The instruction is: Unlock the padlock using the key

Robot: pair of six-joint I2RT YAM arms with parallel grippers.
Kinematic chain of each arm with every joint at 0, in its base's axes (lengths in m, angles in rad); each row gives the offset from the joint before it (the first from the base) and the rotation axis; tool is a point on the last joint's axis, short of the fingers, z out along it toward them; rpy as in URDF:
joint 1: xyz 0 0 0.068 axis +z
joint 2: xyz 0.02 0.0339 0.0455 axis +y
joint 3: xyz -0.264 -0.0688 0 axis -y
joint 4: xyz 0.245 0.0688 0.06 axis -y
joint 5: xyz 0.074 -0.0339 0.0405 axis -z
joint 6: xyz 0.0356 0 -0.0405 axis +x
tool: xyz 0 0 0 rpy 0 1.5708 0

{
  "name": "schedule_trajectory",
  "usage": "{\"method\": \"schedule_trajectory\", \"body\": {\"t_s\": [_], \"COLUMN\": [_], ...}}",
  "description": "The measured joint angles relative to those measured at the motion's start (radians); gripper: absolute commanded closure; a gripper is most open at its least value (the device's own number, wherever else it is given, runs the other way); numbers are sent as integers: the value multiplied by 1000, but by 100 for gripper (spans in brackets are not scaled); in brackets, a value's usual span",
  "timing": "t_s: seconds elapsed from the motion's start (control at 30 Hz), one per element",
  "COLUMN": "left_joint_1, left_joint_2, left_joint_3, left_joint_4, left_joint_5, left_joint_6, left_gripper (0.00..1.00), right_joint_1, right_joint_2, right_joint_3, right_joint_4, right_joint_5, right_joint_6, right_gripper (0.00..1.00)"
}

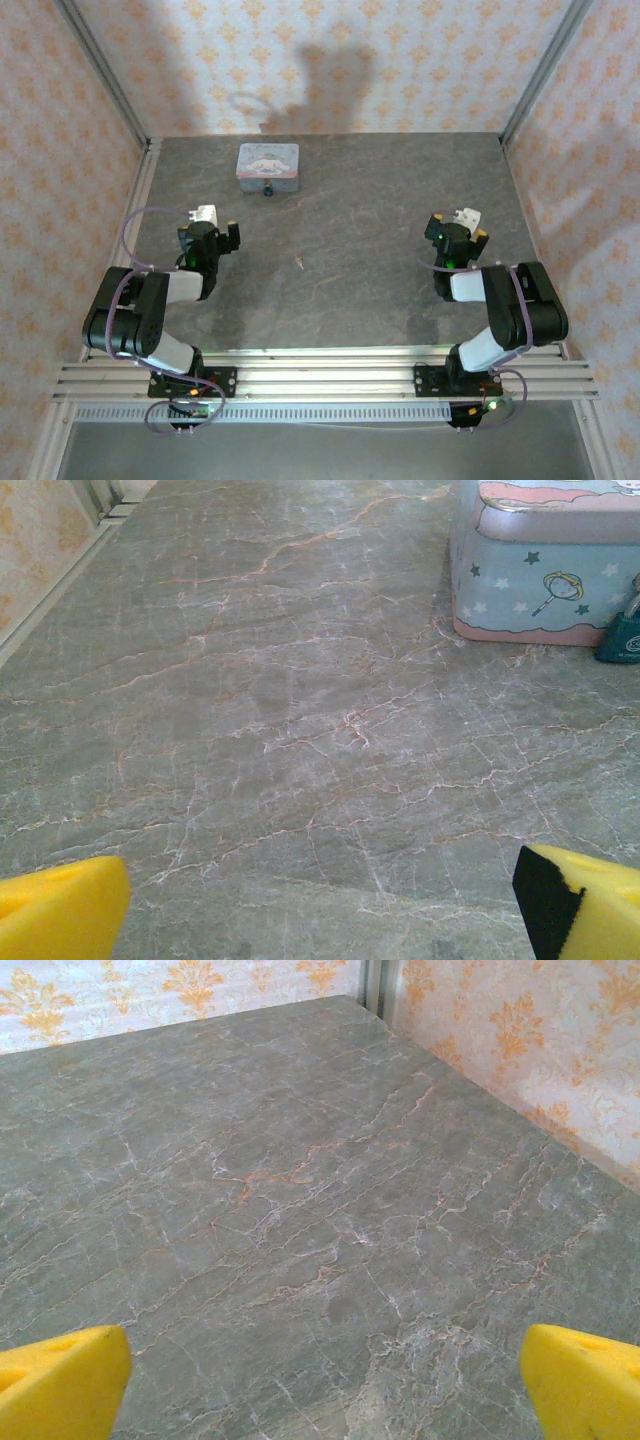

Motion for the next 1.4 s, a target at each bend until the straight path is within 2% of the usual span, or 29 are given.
{"method": "schedule_trajectory", "body": {"t_s": [0.9, 1.03, 1.13, 1.23, 1.4], "left_joint_1": [0, 0, 0, 0, 0], "left_joint_2": [0, 0, -18, -56, -91], "left_joint_3": [0, 4, 51, 170, 384], "left_joint_4": [0, -8, -98, -272, -483], "left_joint_5": [0, 11, 31, 41, 82], "left_joint_6": [0, 1, 7, 3, -47], "left_gripper": [0, 0, 0, 0, 0], "right_joint_1": [0, 0, -2, -2, -2], "right_joint_2": [0, -3, -29, -102, -158], "right_joint_3": [0, 0, 2, 53, 314], "right_joint_4": [0, -11, -42, -194, -496], "right_joint_5": [-12, -48, -79, -103, -103], "right_joint_6": [0, -8, -16, -23, 61], "right_gripper": [0, 0, 0, 1, 0]}}
